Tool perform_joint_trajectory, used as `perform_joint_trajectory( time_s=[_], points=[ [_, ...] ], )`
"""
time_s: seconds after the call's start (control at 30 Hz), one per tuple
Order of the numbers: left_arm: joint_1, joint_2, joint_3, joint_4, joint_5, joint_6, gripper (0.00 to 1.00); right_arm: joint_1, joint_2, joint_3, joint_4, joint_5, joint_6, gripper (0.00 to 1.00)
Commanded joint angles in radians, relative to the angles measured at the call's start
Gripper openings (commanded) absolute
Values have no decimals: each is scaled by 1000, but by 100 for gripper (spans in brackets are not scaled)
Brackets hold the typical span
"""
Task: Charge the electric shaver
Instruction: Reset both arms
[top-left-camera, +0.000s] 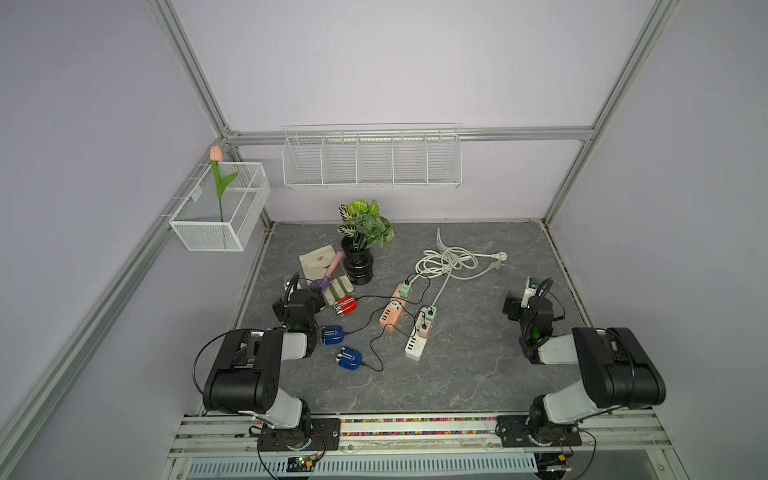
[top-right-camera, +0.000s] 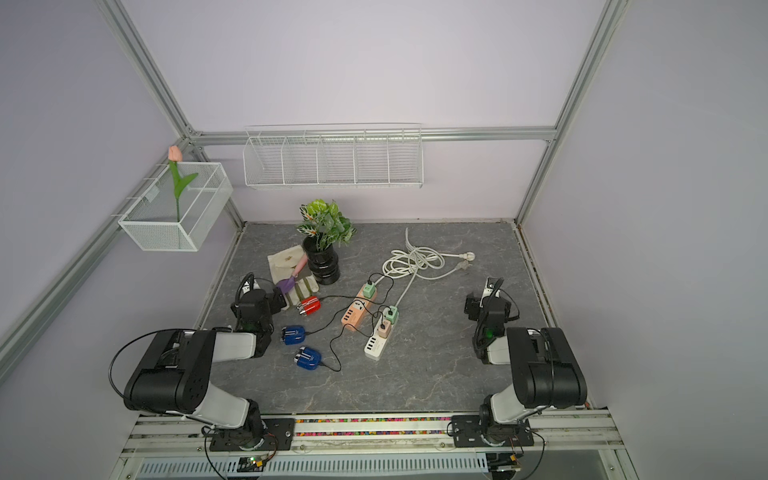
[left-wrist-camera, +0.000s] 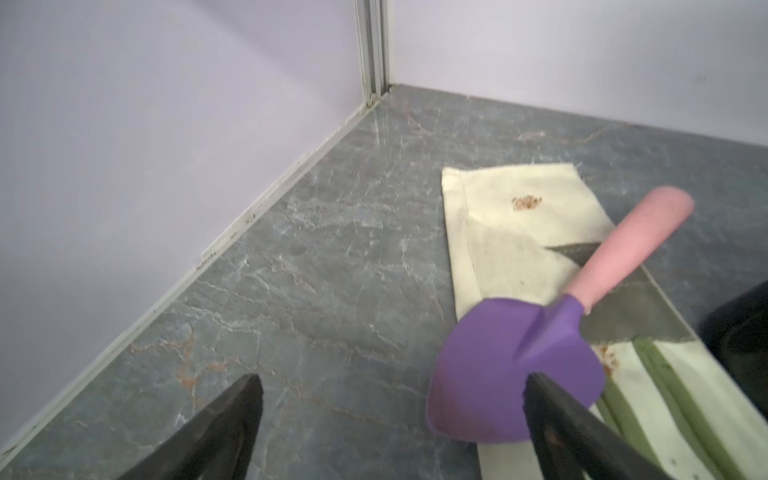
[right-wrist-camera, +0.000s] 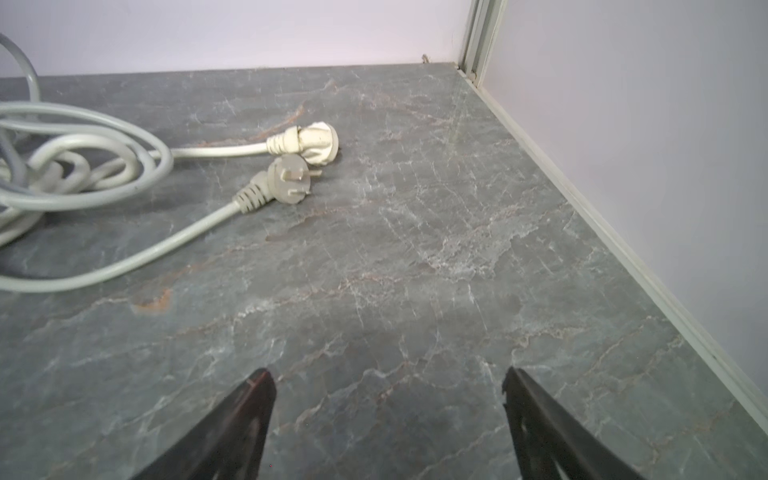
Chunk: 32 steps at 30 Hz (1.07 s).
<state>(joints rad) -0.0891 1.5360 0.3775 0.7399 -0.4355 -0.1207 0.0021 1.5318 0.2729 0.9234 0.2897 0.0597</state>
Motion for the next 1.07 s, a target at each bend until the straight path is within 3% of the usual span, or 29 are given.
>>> perform_joint_trajectory(
  time_s=[0.0, 0.07, 1.03],
  points=[
    [14, -20, 25, 83, 34, 26, 99, 1, 7, 33, 104, -13, -29, 89],
    [15, -19, 23, 84, 37, 26, 99, 16, -1, 81, -4, -6, -37, 89],
    [15, -27, 32, 58, 37, 23, 99, 19, 3, 73, 22, -7, -44, 89]
  ],
)
